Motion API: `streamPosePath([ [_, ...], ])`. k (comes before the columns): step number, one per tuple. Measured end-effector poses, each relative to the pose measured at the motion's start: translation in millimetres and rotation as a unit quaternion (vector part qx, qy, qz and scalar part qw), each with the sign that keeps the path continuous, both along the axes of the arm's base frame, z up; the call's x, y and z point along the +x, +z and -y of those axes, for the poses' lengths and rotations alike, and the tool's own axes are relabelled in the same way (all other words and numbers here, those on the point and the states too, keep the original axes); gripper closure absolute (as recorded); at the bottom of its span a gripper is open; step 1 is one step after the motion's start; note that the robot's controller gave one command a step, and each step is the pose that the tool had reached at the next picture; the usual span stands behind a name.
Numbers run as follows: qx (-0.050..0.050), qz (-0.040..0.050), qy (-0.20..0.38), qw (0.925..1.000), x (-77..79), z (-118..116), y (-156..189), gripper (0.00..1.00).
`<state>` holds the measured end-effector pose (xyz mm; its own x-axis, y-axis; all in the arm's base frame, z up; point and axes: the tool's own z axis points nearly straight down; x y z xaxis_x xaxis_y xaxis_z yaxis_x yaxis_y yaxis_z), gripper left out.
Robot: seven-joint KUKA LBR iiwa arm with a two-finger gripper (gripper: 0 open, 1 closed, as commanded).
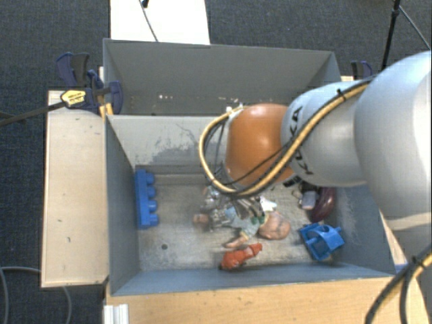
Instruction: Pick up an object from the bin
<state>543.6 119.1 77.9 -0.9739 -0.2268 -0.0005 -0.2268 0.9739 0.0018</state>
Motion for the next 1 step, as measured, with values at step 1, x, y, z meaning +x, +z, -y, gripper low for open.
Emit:
streamPosePath([
  [1,0.000,0.0015,-0.003,1.0000,12.2,-2.2,145.8,1.00],
])
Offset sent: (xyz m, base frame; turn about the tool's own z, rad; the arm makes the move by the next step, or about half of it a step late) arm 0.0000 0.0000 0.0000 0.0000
